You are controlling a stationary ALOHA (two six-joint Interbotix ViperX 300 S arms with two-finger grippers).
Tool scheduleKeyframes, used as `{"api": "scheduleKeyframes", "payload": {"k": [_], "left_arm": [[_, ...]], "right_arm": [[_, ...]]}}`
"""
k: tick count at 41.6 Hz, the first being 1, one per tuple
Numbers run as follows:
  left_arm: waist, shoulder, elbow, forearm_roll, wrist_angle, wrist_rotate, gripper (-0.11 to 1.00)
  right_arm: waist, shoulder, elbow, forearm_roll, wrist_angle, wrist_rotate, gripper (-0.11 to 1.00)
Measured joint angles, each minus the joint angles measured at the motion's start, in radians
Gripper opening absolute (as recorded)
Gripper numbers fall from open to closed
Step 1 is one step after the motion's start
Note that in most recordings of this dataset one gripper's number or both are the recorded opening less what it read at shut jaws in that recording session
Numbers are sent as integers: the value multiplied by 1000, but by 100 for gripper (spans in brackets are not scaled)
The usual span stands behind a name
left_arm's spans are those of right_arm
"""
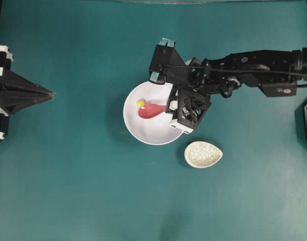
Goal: Scoop the yellow hexagonal prism block from the bowl with a spoon using the right arm.
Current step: 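Lower the spoon into the bowl and push it under the yellow block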
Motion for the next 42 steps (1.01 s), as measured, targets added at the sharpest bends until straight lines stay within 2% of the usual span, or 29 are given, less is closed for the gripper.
{"api": "scheduleKeyframes", "payload": {"k": [42], "left_arm": [[0,-2,0,0,-3,-2,1]], "right_arm": [[-15,0,0,-6,-21,2,24]]}}
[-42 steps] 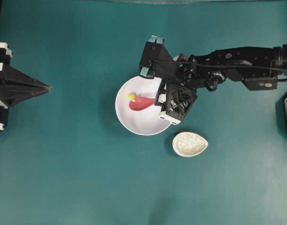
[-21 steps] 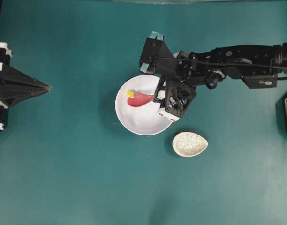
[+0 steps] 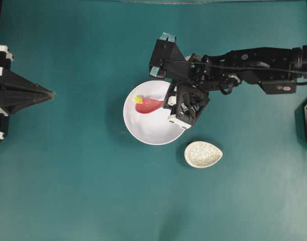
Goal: Scoop the yellow hexagonal prism block from the bowl with a spoon using the right arm.
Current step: 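Lower the spoon into the bowl and push it under the yellow block, then lift the spoon holding the yellow block up out of the bowl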
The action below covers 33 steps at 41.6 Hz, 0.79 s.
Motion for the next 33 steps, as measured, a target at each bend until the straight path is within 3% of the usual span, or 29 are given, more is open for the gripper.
{"api": "scheduleKeyframes", "payload": {"k": [22,33], "left_arm": [[0,0,0,-2,-2,0,1],[0,0,0,-2,-2,0,1]], "right_arm": [[-18,-9,0,0,0,0,24],[-20,-87,2,0,0,0,24]]}}
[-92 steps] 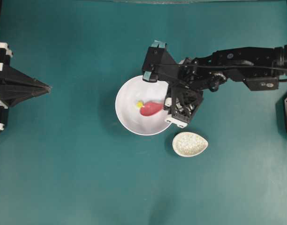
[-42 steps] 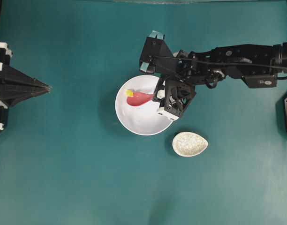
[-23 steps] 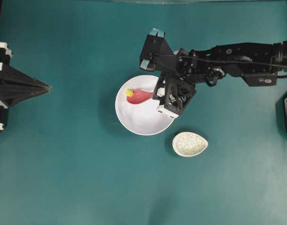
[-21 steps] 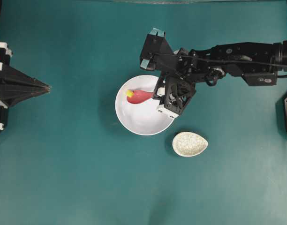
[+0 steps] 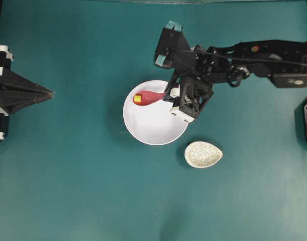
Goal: Scoop the yellow hexagonal prism block from the bowl with a spoon using the right arm.
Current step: 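Lift the spoon holding the yellow block up out of the bowl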
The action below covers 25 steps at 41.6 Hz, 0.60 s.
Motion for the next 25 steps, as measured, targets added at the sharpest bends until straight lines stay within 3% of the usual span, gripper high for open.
{"api": "scheduleKeyframes", "payload": {"k": [15,25], "left_arm": [[0,0,0,2,0,0,1],[0,0,0,0,-11,0,1]], "right_arm": [[-2,-204,72,0,-12,0,24],[2,-334,166,0,-95,0,24]]}}
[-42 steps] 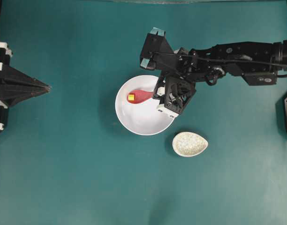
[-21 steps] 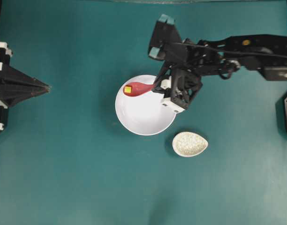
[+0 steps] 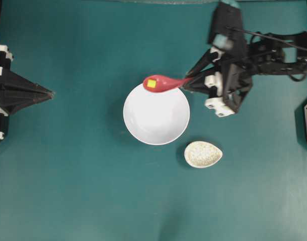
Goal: Scoop the yellow hexagonal prism block from the bowl with a spoon using the right arm.
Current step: 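Lift the spoon holding the yellow block up out of the bowl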
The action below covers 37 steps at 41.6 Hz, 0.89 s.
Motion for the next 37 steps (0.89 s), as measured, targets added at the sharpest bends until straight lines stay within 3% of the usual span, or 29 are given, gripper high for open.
{"api": "scheduleKeyframes", "payload": {"k": [12,37], "left_arm": [[0,0,0,2,-8,-2,1],[0,12,0,0,-6,-2,1]], "right_arm": [[6,-95,57,0,-69,0,24],[37,-95,57,0,-78,0,24]]}}
